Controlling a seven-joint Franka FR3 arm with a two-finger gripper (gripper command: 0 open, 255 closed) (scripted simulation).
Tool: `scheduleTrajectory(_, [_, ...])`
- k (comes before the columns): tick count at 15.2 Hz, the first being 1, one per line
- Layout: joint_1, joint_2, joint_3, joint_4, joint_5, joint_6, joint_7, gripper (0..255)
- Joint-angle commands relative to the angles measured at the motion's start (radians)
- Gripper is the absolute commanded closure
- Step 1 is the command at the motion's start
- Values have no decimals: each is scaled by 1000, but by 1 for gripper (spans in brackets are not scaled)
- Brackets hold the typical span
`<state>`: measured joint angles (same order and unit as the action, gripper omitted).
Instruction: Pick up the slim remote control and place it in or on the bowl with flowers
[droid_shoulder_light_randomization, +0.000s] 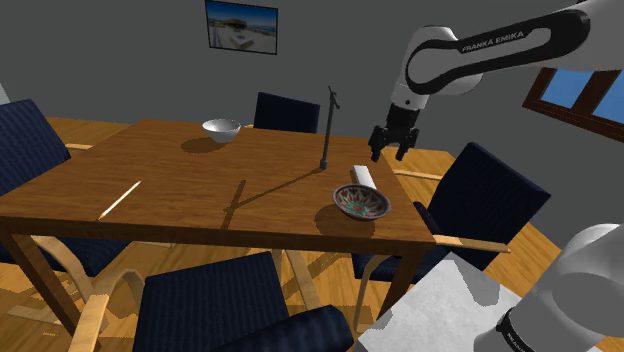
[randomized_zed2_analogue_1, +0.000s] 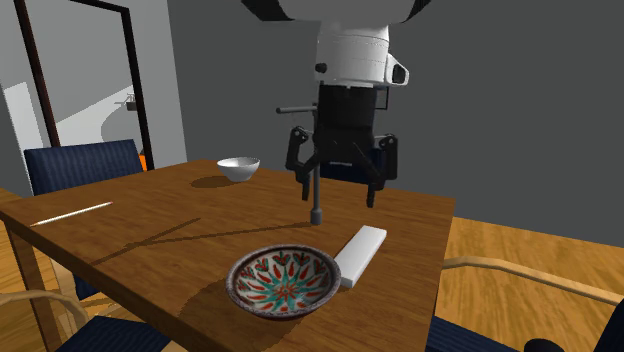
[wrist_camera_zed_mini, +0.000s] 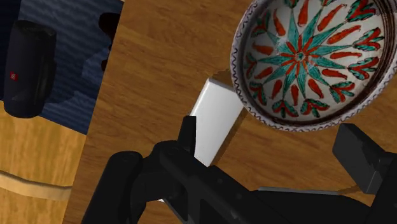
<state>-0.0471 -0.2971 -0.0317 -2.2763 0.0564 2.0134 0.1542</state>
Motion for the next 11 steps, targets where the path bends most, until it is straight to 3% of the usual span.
scheduleTrajectory(1, [-9,69,-3,24,-5,40,22,0])
scheduleTrajectory(11, [-51,432,-40,229,-18,166,112,0])
